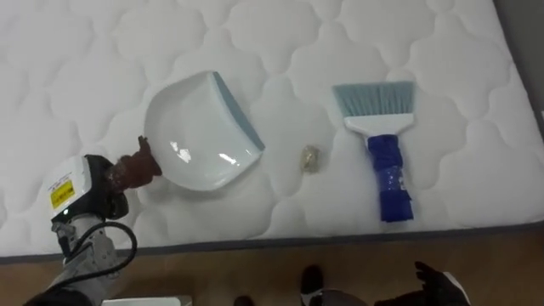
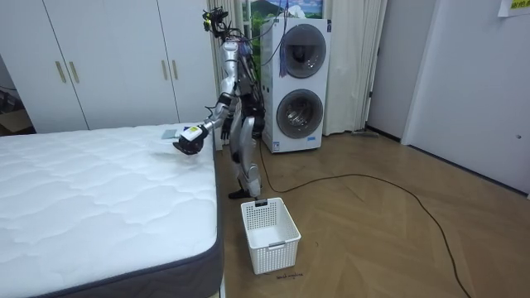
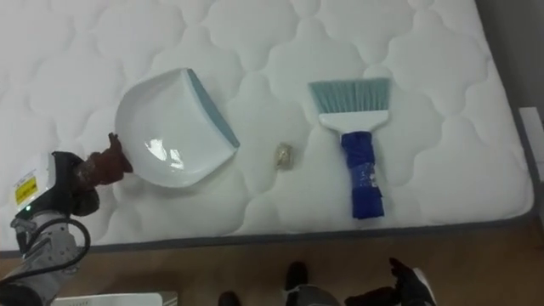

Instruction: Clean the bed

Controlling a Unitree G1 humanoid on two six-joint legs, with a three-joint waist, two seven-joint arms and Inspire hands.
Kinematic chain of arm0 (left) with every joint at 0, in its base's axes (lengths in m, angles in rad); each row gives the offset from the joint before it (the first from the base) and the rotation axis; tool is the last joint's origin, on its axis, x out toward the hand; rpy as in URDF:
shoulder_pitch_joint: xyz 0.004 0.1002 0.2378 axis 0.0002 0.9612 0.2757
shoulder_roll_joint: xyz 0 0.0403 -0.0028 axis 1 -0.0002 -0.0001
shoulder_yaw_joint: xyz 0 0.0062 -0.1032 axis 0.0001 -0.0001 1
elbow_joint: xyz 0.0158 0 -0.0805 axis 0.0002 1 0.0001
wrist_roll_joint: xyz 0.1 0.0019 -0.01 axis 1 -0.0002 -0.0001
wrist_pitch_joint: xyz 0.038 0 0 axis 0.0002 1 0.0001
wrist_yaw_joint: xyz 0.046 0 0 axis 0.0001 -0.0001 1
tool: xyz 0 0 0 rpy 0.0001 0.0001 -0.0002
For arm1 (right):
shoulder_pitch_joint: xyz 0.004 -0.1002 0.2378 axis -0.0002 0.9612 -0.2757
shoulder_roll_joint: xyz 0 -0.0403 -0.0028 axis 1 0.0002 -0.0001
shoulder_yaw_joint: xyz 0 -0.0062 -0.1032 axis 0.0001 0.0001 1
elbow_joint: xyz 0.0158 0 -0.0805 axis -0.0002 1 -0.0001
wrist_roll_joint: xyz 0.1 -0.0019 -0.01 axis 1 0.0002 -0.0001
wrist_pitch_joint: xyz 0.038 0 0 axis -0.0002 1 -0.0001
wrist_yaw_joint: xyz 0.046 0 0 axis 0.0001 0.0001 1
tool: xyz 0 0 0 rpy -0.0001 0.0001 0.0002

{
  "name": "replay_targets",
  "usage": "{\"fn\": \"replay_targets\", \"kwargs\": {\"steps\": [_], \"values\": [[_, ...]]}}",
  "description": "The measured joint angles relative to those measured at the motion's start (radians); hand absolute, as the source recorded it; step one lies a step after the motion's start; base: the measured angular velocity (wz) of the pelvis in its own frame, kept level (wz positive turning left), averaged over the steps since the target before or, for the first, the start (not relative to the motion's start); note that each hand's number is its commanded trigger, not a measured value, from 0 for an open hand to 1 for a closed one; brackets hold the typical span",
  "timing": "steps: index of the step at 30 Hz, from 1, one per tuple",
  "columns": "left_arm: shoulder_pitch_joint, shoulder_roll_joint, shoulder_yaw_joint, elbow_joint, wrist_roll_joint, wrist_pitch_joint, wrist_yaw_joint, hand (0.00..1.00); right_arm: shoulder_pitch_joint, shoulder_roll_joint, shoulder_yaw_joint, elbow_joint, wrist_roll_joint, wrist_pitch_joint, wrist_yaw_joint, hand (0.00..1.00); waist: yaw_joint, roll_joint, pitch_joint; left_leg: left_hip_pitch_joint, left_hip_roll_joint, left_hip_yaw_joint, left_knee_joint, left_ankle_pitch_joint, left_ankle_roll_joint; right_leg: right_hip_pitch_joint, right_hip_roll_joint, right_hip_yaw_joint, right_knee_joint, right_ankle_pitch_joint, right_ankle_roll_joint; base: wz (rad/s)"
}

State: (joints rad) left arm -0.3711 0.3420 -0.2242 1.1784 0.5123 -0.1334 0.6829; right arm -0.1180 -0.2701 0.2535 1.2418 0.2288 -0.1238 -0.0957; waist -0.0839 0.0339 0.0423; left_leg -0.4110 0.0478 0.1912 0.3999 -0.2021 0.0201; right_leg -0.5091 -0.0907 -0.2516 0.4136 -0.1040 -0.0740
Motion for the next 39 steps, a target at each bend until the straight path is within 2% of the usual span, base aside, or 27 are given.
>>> {"fn": "replay_targets", "kwargs": {"steps": [3, 6, 9, 11, 14, 19, 24, 27, 29, 32, 36, 38, 39], "values": [[0.028, 0.001, -0.012, -0.031, 0.000, 0.000, -0.033, 1.00, -0.007, -0.010, -0.008, 0.002, 0.008, -0.011, -0.018, 0.00, -0.001, -0.002, -0.0011, 0.003, -0.006, 0.001, -0.002, 0.000, 0.000, 0.001, 0.001, 0.006, 0.002, 0.000, 0.001, -0.01], [0.048, 0.001, -0.030, -0.042, 0.000, -0.001, -0.049, 1.00, -0.021, -0.014, -0.053, 0.002, 0.008, -0.014, -0.047, 0.00, -0.001, -0.010, -0.0024, 0.012, -0.008, 0.009, -0.003, 0.000, 0.000, 0.000, 0.005, 0.025, 0.005, -0.002, 0.005, -0.07], [0.063, 0.002, -0.033, -0.044, -0.012, -0.006, -0.057, 1.00, -0.050, -0.014, -0.110, -0.002, 0.009, -0.020, -0.083, 0.00, -0.013, -0.026, -0.0021, 0.019, -0.009, 0.024, -0.008, 0.000, 0.001, -0.001, 0.006, 0.040, 0.004, -0.005, 0.008, -0.11], [0.071, 0.008, -0.040, -0.044, -0.022, -0.011, -0.061, 1.00, -0.078, -0.013, -0.160, -0.008, 0.007, -0.021, -0.134, 0.00, -0.019, -0.044, -0.0070, 0.020, -0.009, 0.026, -0.007, 0.000, 0.001, -0.002, 0.006, 0.047, 0.005, -0.003, 0.009, -0.06], [0.080, 0.011, -0.059, -0.045, -0.026, -0.027, -0.068, 1.00, -0.093, -0.017, -0.185, -0.021, 0.007, -0.026, -0.215, 0.00, -0.021, -0.062, -0.0099, 0.019, -0.007, 0.040, -0.004, 0.000, 0.001, -0.006, 0.010, 0.057, 0.002, 0.005, 0.010, -0.11], [0.100, 0.010, -0.096, -0.060, -0.067, -0.027, -0.089, 1.00, -0.130, -0.031, -0.209, -0.115, -0.006, -0.059, -0.382, 0.00, -0.023, -0.065, -0.0095, 0.014, -0.009, 0.060, -0.001, -0.003, 0.008, -0.032, -0.001, 0.072, 0.030, 0.010, 0.012, -0.15], [0.106, 0.007, -0.121, -0.067, -0.073, -0.024, -0.145, 1.00, -0.167, -0.037, -0.218, -0.190, -0.054, -0.071, -0.558, 0.00, -0.023, -0.068, -0.0082, 0.022, -0.021, 0.067, -0.009, -0.002, 0.010, -0.033, -0.002, 0.087, 0.037, 0.000, 0.017, 0.02], [0.113, 0.007, -0.130, -0.074, -0.073, -0.020, -0.170, 1.00, -0.171, -0.038, -0.218, -0.253, -0.128, -0.093, -0.659, 0.00, -0.019, -0.070, -0.0086, 0.024, -0.018, 0.067, -0.020, -0.003, 0.010, -0.033, 0.001, 0.087, 0.036, 0.001, 0.015, 0.00], [0.122, 0.007, -0.133, -0.090, -0.073, -0.020, -0.192, 1.00, -0.172, -0.038, -0.215, -0.283, -0.202, -0.125, -0.716, 0.00, -0.018, -0.069, -0.0086, 0.020, -0.007, 0.068, -0.015, -0.003, 0.009, -0.031, 0.005, 0.084, 0.036, 0.003, 0.012, 0.00], [0.124, 0.007, -0.136, -0.103, -0.072, -0.018, -0.220, 1.00, -0.180, -0.038, -0.196, -0.323, -0.213, -0.141, -0.764, 0.00, -0.012, -0.069, -0.0084, 0.011, -0.004, 0.068, -0.005, -0.003, 0.009, -0.038, 0.006, 0.085, 0.036, 0.003, 0.011, 0.00], [0.121, 0.011, -0.168, -0.100, -0.063, -0.015, -0.268, 1.00, -0.206, -0.038, -0.173, -0.326, -0.211, -0.155, -0.769, 0.00, -0.006, -0.065, -0.0065, -0.005, -0.003, 0.072, 0.000, -0.004, 0.010, -0.054, 0.006, 0.085, 0.037, 0.007, 0.011, -0.01], [0.119, 0.010, -0.181, -0.100, -0.060, -0.017, -0.297, 1.00, -0.217, -0.039, -0.151, -0.326, -0.211, -0.173, -0.769, 0.00, 0.009, -0.061, -0.0037, -0.013, -0.002, 0.075, 0.006, -0.004, 0.011, -0.062, 0.005, 0.084, 0.039, 0.008, 0.010, -0.02], [0.115, 0.010, -0.184, -0.100, -0.060, -0.019, -0.306, 1.00, -0.226, -0.039, -0.139, -0.326, -0.211, -0.184, -0.769, 0.00, 0.012, -0.055, 0.0006, -0.016, -0.001, 0.075, 0.009, -0.005, 0.011, -0.064, 0.004, 0.084, 0.039, 0.008, 0.010, 0.00]]}}
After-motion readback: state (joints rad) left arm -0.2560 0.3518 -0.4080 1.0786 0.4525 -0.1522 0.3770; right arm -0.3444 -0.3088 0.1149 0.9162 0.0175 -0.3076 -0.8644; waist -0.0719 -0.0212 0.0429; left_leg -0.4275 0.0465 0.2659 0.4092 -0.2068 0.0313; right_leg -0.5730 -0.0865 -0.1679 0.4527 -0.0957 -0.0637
